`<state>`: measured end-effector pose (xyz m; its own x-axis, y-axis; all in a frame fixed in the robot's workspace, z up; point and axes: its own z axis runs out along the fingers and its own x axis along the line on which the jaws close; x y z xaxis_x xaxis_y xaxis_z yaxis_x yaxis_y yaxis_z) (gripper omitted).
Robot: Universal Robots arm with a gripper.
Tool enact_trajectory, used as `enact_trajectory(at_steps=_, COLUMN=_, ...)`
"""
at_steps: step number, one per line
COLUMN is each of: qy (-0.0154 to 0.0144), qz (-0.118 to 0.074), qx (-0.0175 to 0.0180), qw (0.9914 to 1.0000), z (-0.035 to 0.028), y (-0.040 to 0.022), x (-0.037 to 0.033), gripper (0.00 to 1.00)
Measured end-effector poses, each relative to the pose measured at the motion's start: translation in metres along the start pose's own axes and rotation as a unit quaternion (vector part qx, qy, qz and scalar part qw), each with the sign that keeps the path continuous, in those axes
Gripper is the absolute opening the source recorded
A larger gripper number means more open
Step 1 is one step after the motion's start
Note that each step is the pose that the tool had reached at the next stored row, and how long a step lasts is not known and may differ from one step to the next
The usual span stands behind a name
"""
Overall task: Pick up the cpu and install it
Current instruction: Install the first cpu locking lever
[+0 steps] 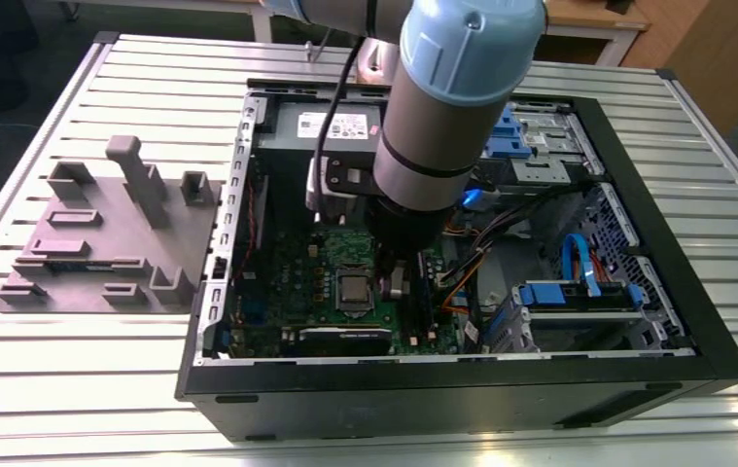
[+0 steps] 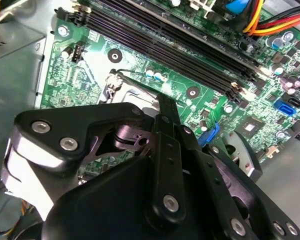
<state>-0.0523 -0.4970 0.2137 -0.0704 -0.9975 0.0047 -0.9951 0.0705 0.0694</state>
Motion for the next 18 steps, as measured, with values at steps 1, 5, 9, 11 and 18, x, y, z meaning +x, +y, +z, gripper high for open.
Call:
enact_trajectory(at_steps=1, qy=0.0000, qz=0.000, qx=0.0000, qw=1.00000, z=0.0016, y=-0.0001, x=0.0001, gripper=0.11)
enact_trajectory(at_steps=5, qy=0.0002, qz=-0.004, qx=0.0000, qw=0.99999, z=0.0075, y=-0.0005, x=0.0005, gripper=0.11)
enact_trajectory(at_steps=9, qy=0.0010, qz=-0.015, qx=0.0000, qw=0.99989, z=0.0087, y=-0.0006, x=0.0011, gripper=0.11)
enact_trajectory(at_steps=11, qy=0.0011, qz=-0.016, qx=0.0001, qw=0.99987, z=0.0088, y=-0.0005, x=0.0014, gripper=0.11)
enact_trajectory(at_steps=18, qy=0.0016, qz=-0.021, qx=0.0001, qw=0.99978, z=0.0122, y=-0.0007, x=0.0024, gripper=0.11)
